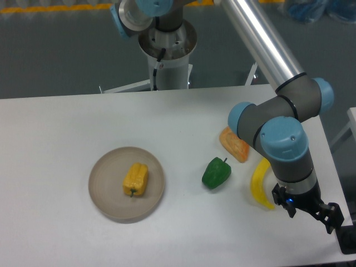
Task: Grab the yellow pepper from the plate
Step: 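Move the gripper from beside the banana over the yellow pepper on the plate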
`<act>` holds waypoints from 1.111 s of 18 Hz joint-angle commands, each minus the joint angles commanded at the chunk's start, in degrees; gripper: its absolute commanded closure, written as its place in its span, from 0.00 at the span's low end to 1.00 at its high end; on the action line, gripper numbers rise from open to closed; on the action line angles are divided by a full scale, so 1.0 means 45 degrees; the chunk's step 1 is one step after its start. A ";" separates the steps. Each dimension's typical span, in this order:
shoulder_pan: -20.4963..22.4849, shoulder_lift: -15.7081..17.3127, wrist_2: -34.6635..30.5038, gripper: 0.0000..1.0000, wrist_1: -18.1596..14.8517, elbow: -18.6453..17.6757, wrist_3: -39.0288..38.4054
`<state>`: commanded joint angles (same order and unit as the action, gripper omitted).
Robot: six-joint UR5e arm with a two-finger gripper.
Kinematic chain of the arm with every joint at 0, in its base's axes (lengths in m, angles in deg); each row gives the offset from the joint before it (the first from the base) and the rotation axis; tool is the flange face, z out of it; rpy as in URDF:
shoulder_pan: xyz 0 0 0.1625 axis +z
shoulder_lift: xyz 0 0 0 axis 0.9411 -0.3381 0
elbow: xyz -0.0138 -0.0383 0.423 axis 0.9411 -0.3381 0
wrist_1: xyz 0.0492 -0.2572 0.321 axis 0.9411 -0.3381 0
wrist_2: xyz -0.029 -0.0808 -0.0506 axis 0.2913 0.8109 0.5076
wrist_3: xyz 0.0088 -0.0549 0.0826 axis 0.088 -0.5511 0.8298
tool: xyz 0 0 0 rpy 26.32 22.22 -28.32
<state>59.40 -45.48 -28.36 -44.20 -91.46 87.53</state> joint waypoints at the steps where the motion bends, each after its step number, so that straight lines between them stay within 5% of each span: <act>1: -0.0019 0.0000 0.0000 0.00 0.0019 -0.0078 -0.0019; 8: -0.0176 0.0351 -0.0058 0.00 0.0000 -0.0370 -0.0272; 10: -0.0370 0.0507 -0.0039 0.00 -0.0058 -0.0429 -0.1728; 15: -0.0683 0.2554 0.0292 0.00 -0.0215 -0.2633 -0.4992; 20: -0.1327 0.4470 0.2804 0.00 -0.2125 -0.4529 -0.7946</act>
<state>53.43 -25.36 -15.74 -53.76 -111.84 51.77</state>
